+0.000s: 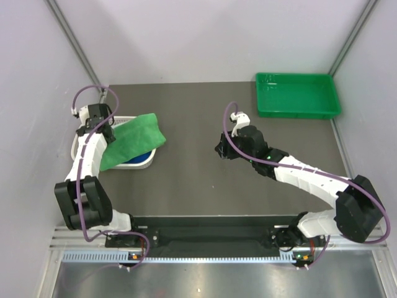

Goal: Fold and stack the towels
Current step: Neatly place the folded towel into the bin

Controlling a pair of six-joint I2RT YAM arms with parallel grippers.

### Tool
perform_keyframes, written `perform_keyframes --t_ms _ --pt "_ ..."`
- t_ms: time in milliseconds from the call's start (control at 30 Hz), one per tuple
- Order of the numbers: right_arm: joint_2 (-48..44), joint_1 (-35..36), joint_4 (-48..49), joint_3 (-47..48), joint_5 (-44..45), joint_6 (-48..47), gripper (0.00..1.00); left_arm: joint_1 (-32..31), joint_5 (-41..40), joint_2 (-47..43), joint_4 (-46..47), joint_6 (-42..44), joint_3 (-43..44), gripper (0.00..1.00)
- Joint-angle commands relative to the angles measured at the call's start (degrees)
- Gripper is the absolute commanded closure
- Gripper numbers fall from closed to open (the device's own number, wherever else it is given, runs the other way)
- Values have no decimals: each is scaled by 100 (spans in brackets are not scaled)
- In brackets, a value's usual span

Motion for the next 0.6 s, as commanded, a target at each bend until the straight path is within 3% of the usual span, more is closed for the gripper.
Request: perform_keyframes --t_ms 0,233,333,367,433,533,567 --pt "-84 -60 256 -6 -96 -64 50 23 143 -453 410 -193 -87 37" --pt "-330 -78 151 38 -87 -108 35 -39 1160 -1016 296 -351 -113 23" --pt "-435 -113 80 73 -87 -125 25 -424 1260 -1455 410 -518 -403 20" --pt "-523 -130 45 73 -78 -125 23 -800 1164 -1569 402 -571 -516 20" --pt "-637 -165 19 64 -78 -108 3 -1319 1084 -1851 446 -711 -605 20" --pt "-953 -218 19 -32 -35 -99 0 -2637 725 -2088 472 -957 -711 20" --pt "-1154 -236 19 -76 -8 -81 0 -3380 480 -2106 472 -1045 -728 19"
